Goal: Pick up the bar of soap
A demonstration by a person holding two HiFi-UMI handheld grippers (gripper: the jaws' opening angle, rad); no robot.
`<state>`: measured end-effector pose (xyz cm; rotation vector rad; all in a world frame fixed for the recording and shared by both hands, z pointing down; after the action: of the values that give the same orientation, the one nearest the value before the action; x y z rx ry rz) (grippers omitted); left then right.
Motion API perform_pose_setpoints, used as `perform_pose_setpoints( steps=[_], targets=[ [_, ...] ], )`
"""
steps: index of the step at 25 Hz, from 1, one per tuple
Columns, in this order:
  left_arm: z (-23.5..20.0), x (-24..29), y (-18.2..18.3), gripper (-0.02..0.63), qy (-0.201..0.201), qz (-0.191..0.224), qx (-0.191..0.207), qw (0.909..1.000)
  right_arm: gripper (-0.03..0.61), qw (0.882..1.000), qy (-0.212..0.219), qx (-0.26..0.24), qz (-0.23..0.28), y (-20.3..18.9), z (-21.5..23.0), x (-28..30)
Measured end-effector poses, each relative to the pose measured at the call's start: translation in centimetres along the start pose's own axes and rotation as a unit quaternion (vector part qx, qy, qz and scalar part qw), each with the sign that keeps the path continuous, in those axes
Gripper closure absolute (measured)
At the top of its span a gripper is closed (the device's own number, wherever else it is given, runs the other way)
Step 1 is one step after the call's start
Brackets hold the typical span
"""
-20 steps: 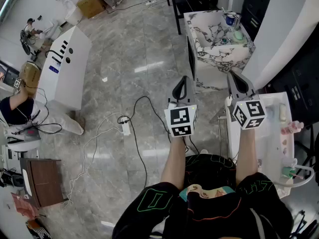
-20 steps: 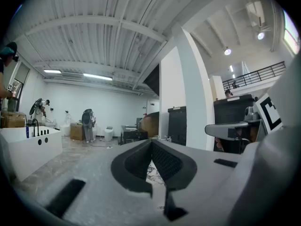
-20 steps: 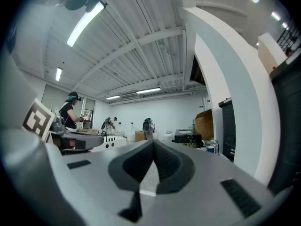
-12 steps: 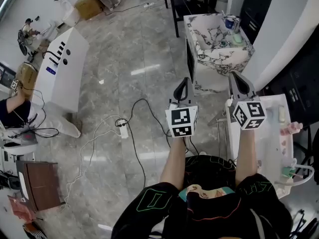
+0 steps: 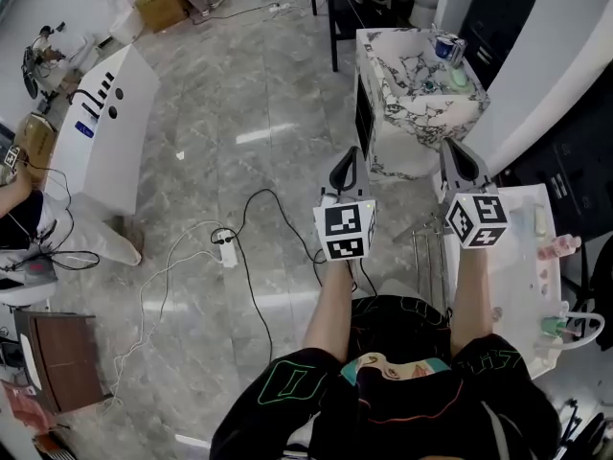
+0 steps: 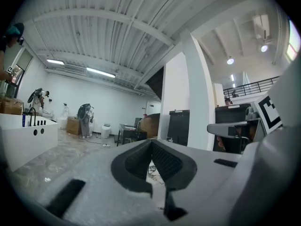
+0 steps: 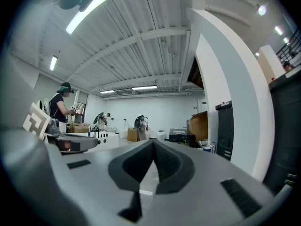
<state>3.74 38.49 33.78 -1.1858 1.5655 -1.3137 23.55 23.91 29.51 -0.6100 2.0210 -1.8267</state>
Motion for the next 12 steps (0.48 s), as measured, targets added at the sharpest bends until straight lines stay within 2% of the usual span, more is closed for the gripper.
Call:
perform_pose_setpoints(
  steps=[8, 12],
  targets=[
    [-4.4, -0.5, 2.0, 0.606, 0.026, 0.035, -0.031, 0.9985, 0.572, 1.0, -0.004, -0.023, 0.008, 2.8, -1.8, 1.2],
    [-5.2, -0.4, 1.7, 0.606, 0.022, 0.031, -0.048, 0.9981, 0.572, 1.0, -0.008, -0.027, 0.01, 3.5, -1.8, 1.6]
  ],
)
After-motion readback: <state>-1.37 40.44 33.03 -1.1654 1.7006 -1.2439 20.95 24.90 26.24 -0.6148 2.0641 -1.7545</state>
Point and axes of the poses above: the fingertips, and each gripper's own axes: x forward along the fingers, z to its right, y out of its top, the point moved 10 cm from there along -x, backward along the fingers, and after that the axes turned 4 degrees about -x, right-handed, at the moved point
